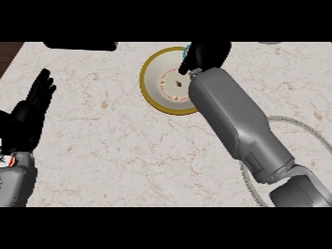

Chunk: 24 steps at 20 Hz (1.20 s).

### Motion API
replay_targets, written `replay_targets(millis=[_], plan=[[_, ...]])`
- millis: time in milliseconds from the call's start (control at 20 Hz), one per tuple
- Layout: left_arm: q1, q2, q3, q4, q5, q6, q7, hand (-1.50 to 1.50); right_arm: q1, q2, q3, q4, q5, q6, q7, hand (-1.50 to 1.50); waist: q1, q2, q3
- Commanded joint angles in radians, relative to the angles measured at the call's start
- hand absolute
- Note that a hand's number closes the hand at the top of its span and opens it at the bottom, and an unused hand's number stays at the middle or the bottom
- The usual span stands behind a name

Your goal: Pick the cupcake from the placemat and place it in the bowl

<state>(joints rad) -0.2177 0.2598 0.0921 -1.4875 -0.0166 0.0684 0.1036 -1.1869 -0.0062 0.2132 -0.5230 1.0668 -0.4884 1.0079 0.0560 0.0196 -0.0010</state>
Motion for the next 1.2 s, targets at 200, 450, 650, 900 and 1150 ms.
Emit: replay_targets(millis=[200, 450, 650, 900, 1150], plan=[[0.004, -0.027, -0.024, -0.005, -0.037, 0.028, -0.005, 0.0, 0.078, 0.006, -0.156, 0.148, -0.157, -0.063, -0.121, -1.5, -0.017, -0.003, 0.002], [0.004, 0.01, 0.009, -0.034, 0.005, -0.014, 0.047, 0.0, 0.113, 0.006, -0.219, 0.1, -0.246, -0.168, -0.333, -1.5, -0.017, -0.006, 0.003], [0.013, 0.001, 0.012, -0.04, -0.001, 0.004, 0.044, 0.0, 0.139, 0.006, -0.313, -0.07, -0.345, -0.342, -0.451, -1.5, -0.039, -0.011, 0.005], [0.013, 0.004, 0.03, -0.025, 0.014, 0.001, 0.054, 0.0, 0.246, 0.006, -0.333, -0.285, -0.54, -0.461, -0.619, -1.5, -0.046, -0.021, 0.005], [0.05, 0.041, 0.062, -0.065, 0.021, -0.018, 0.066, 0.0, 0.515, 0.0, -0.31, -0.542, -0.669, -0.313, -0.71, -1.5, -0.077, -0.029, 0.002]])
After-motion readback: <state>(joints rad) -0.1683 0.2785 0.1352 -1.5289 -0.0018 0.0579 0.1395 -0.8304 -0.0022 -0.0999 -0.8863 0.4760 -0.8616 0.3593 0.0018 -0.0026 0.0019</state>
